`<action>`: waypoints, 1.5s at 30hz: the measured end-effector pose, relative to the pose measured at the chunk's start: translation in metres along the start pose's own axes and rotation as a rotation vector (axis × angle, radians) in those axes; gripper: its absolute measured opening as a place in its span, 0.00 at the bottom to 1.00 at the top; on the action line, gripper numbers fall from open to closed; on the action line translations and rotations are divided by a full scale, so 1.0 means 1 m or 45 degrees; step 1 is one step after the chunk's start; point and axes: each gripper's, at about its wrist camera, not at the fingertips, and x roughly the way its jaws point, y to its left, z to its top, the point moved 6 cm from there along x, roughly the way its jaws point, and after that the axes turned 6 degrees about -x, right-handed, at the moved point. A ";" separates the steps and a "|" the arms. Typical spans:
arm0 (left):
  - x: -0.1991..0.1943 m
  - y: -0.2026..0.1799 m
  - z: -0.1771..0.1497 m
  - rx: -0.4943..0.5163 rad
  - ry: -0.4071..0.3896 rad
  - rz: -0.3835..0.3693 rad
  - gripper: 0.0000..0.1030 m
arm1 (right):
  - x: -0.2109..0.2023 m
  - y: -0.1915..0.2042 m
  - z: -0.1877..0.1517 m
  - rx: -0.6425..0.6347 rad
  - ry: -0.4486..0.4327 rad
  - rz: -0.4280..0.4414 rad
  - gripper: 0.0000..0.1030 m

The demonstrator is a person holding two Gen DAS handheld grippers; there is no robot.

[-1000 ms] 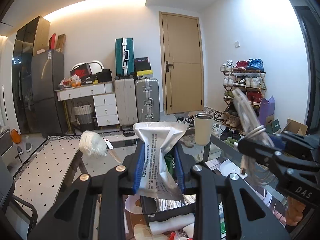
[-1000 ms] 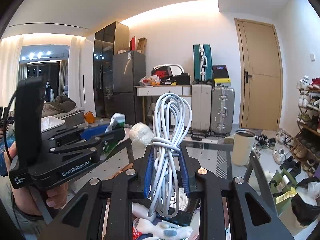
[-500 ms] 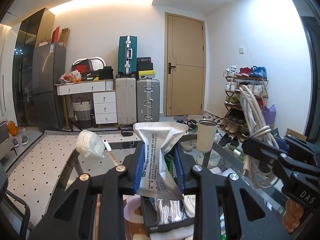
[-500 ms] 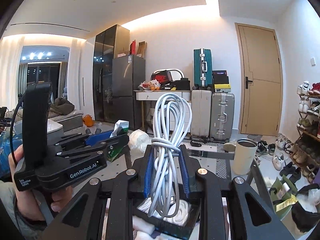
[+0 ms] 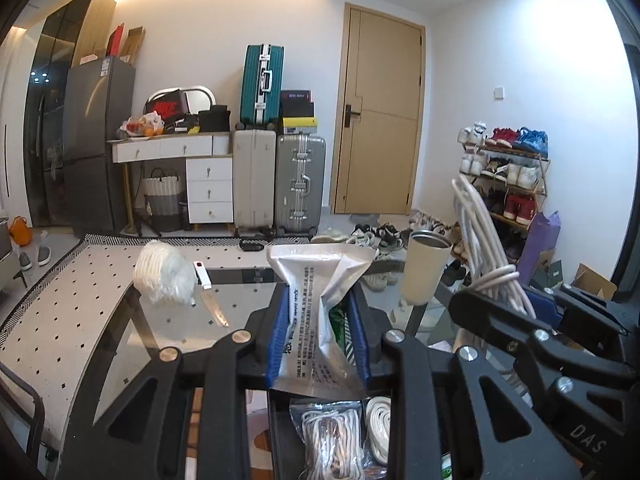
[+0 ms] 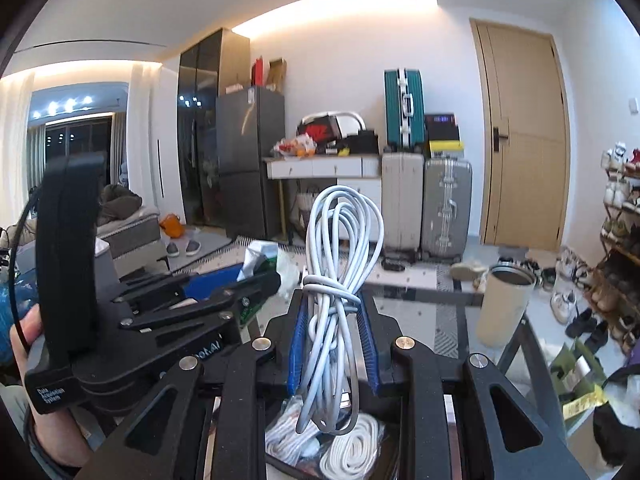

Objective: Organize soft objects
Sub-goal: 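Lower the grey cable and white sachet into the black box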

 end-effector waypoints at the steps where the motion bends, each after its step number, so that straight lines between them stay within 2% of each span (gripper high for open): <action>1: 0.000 0.000 0.000 0.000 0.002 0.000 0.26 | 0.003 0.000 -0.001 0.002 0.015 0.005 0.24; 6: 0.005 0.001 -0.002 -0.015 0.048 -0.001 0.26 | 0.016 -0.004 -0.008 0.013 0.097 -0.005 0.24; 10: 0.020 0.009 -0.013 -0.056 0.184 0.017 0.26 | 0.025 -0.005 -0.019 0.007 0.182 0.006 0.24; 14: 0.035 0.013 -0.024 -0.082 0.286 0.013 0.24 | 0.048 -0.007 -0.039 0.037 0.347 0.041 0.24; 19: 0.048 0.007 -0.039 -0.051 0.393 -0.004 0.24 | 0.067 -0.009 -0.062 0.061 0.486 0.058 0.23; 23: 0.057 0.002 -0.052 -0.028 0.480 -0.008 0.24 | 0.074 -0.014 -0.071 0.084 0.544 0.064 0.23; 31: 0.064 -0.004 -0.068 0.010 0.572 -0.004 0.24 | 0.084 -0.020 -0.095 0.127 0.693 0.066 0.23; 42: 0.071 -0.004 -0.096 0.039 0.718 0.019 0.24 | 0.097 -0.017 -0.120 0.130 0.839 0.092 0.23; 45: 0.073 -0.002 -0.107 0.021 0.787 0.016 0.24 | 0.096 -0.014 -0.121 0.109 0.854 0.092 0.24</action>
